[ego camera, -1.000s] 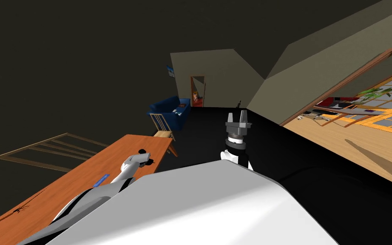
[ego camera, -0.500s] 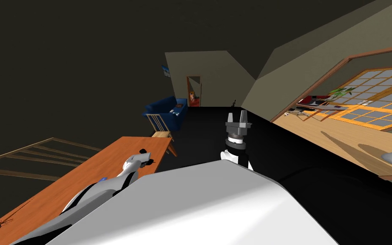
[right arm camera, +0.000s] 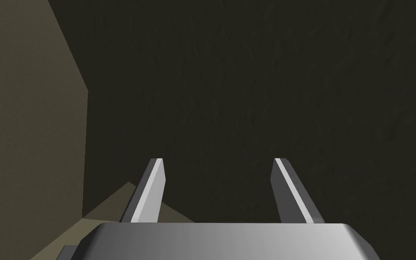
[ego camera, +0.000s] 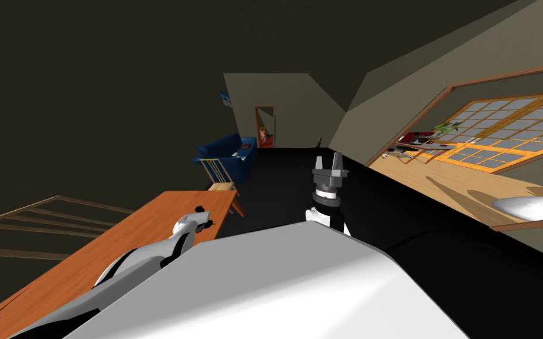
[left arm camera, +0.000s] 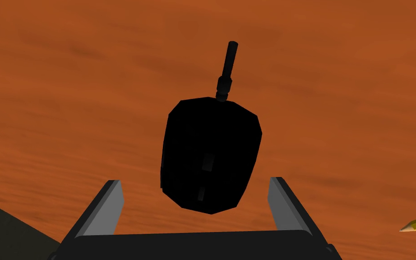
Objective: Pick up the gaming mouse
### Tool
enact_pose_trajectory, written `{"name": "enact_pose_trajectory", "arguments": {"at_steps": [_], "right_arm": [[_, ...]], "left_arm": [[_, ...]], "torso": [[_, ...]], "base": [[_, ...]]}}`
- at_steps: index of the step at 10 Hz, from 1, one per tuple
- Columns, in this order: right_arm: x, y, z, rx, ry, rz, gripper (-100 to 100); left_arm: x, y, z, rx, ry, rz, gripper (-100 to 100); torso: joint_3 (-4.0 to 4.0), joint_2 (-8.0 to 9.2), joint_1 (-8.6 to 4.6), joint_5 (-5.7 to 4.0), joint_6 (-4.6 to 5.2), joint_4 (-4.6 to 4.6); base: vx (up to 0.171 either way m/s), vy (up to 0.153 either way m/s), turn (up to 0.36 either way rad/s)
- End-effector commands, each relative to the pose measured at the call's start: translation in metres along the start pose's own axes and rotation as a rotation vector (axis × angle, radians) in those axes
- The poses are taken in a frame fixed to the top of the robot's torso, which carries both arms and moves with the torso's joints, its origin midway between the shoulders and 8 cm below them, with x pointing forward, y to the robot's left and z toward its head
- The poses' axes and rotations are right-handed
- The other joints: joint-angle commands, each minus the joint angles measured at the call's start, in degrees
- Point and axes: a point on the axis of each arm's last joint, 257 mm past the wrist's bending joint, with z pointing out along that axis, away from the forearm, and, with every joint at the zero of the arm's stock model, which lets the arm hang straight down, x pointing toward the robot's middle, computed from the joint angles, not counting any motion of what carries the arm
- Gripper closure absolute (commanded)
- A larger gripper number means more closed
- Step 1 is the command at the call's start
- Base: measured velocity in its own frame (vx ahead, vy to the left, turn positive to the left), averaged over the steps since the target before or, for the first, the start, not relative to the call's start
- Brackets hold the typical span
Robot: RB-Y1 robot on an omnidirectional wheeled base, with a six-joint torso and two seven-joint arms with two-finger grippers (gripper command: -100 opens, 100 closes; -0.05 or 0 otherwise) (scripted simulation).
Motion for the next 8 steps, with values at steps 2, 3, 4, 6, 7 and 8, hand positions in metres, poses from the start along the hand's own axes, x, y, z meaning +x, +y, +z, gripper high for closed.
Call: {"name": "enact_pose_trajectory", "arguments": {"at_steps": [2, 3, 4, 6, 7, 8], "right_arm": [[0.0000, 0.0000, 0.0000, 0.000, 0.000, 0.000, 0], [0.0000, 0.0000, 0.0000, 0.000, 0.000, 0.000, 0], [0.0000, 0.0000, 0.0000, 0.000, 0.000, 0.000, 0], [0.0000, 0.0000, 0.0000, 0.000, 0.000, 0.000, 0], [0.0000, 0.0000, 0.0000, 0.000, 0.000, 0.000, 0], [0.0000, 0.0000, 0.0000, 0.000, 0.000, 0.000, 0]], "left_arm": [[0.0001, 0.0011, 0.0003, -0.002, 0.000, 0.000, 100], [-0.0002, 0.0001, 0.0000, 0.000, 0.000, 0.000, 100], [-0.0002, -0.0001, 0.0000, 0.000, 0.000, 0.000, 100], [-0.0001, 0.0002, 0.0000, 0.000, 0.000, 0.000, 0], [-0.0041, -0.0009, -0.0005, 0.007, -0.003, 0.013, 100], [-0.0041, -0.0009, -0.0005, 0.007, -0.003, 0.013, 100]], "torso": [[-0.04, -0.08, -0.02, 0.00, 0.04, 0.00], [-0.08, -0.12, -0.01, 0.02, 0.02, -0.04], [-0.10, -0.15, 0.00, 0.03, 0.01, -0.05], [-0.10, -0.16, 0.00, 0.02, 0.02, -0.04], [-0.10, -0.16, 0.01, 0.02, 0.02, -0.04], [-0.17, -0.28, -0.04, -0.01, -0.09, -0.08]], "base": [[0.000, 0.000, 0.000], [0.000, 0.000, 0.000], [0.000, 0.000, 0.000], [0.000, 0.000, 0.000], [0.049, -0.023, 0.184], [0.066, -0.033, 0.104]]}}
